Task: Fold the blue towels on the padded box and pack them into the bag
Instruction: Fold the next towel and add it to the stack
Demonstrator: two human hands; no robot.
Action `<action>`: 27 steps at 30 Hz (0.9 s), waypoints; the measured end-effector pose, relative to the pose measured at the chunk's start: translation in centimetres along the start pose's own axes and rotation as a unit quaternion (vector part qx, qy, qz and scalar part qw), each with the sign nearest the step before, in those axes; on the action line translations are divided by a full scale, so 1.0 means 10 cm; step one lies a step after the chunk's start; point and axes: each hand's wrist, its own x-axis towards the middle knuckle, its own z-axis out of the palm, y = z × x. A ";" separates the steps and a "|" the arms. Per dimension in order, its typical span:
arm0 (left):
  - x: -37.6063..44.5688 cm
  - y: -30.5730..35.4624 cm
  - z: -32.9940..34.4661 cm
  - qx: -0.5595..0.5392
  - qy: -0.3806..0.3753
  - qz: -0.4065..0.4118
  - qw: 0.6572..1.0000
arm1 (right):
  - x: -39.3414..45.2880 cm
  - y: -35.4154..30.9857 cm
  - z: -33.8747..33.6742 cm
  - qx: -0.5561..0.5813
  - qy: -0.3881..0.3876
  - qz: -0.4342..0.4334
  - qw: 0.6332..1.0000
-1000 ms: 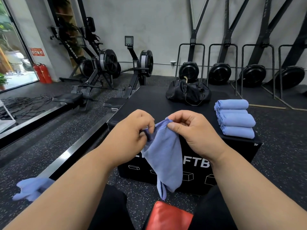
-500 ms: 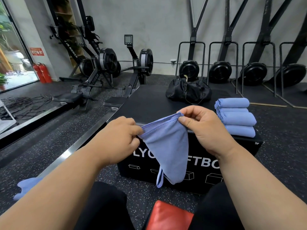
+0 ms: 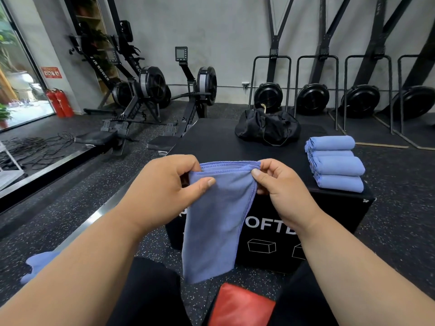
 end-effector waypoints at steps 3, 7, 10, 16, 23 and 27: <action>0.03 0.05 -0.02 0.007 0.024 0.031 0.999 | -0.05 0.05 0.07 0.064 -0.024 0.027 0.997; 0.07 0.02 -0.07 0.009 0.026 0.035 0.999 | -0.09 0.05 0.08 0.117 -0.050 0.029 0.991; 0.07 0.01 -0.07 0.036 0.017 0.028 0.999 | -0.11 0.04 0.07 0.139 -0.068 0.024 0.988; 0.02 -0.04 -0.05 0.014 0.013 0.019 1.000 | -0.13 0.02 0.04 0.096 -0.090 0.001 0.991; 0.02 -0.08 -0.09 0.014 0.027 0.015 0.999 | -0.16 0.00 0.02 0.016 -0.078 -0.038 0.996; 0.04 -0.07 -0.06 -0.003 0.026 -0.001 1.000 | -0.18 0.01 0.09 -0.005 -0.116 -0.037 0.992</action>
